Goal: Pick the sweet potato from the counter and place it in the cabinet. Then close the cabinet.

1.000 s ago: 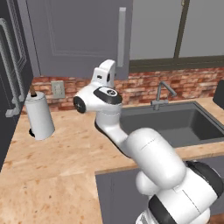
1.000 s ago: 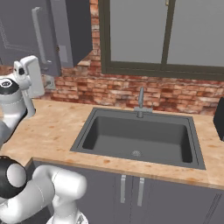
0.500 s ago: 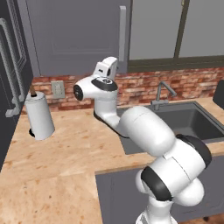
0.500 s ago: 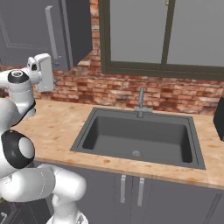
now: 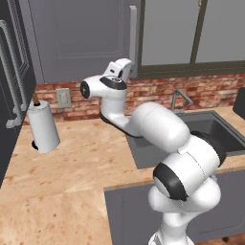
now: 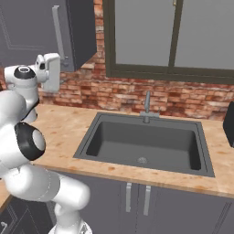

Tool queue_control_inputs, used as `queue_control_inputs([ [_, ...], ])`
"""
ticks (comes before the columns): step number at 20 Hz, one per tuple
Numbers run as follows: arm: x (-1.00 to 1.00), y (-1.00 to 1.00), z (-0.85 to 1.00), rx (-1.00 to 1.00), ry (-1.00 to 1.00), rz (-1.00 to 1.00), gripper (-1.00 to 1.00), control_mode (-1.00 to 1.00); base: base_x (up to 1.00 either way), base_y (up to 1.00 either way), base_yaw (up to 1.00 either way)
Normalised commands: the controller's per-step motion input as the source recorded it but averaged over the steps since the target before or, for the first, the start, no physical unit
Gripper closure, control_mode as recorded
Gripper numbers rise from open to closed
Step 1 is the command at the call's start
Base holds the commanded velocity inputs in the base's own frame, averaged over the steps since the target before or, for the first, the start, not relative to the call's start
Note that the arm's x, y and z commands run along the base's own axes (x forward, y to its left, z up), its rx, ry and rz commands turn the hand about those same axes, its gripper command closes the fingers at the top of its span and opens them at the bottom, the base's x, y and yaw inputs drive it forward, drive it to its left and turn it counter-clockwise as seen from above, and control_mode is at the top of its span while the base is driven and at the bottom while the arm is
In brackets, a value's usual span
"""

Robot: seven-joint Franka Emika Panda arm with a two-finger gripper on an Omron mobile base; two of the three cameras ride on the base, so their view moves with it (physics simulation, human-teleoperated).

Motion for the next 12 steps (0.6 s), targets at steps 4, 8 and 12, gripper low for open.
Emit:
queue_control_inputs([
  [4,0.08,-0.16,0.00,0.11,0.00,-0.01,-1.00,-1.00,0.00,0.00,0.00],
  [8,0.04,-0.08,0.01,0.13,0.02,0.00,-1.00,-1.00,0.00,0.00,0.00],
  [12,0.15,-0.15,0.01,0.15,0.02,0.00,-1.00,-1.00,0.00,0.00,0.00],
])
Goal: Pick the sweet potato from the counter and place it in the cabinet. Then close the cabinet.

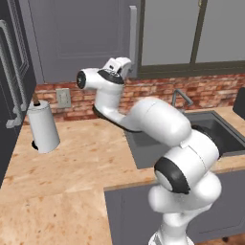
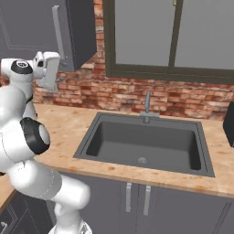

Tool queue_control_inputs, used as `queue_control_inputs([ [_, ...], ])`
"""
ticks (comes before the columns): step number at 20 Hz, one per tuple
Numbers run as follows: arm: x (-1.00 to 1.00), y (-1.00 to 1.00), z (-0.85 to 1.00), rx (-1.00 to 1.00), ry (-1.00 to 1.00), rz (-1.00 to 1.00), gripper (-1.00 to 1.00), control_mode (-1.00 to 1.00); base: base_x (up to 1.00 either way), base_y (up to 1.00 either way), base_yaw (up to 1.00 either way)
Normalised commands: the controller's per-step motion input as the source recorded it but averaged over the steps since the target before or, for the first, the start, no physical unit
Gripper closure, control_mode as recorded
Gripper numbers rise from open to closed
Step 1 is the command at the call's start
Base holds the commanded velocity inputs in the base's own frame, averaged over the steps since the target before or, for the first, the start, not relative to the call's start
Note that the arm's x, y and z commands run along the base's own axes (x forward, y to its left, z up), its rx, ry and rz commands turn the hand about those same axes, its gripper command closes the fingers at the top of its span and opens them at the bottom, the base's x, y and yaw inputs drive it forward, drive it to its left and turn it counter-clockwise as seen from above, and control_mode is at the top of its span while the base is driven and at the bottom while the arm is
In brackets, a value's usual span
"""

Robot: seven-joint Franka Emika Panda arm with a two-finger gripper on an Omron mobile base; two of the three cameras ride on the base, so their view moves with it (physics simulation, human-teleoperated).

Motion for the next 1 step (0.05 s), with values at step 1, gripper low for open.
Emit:
queue_control_inputs([
  [1,0.00,-0.03,0.00,0.15,0.00,0.00,-1.00,-1.00,0.00,0.00,0.00],
])
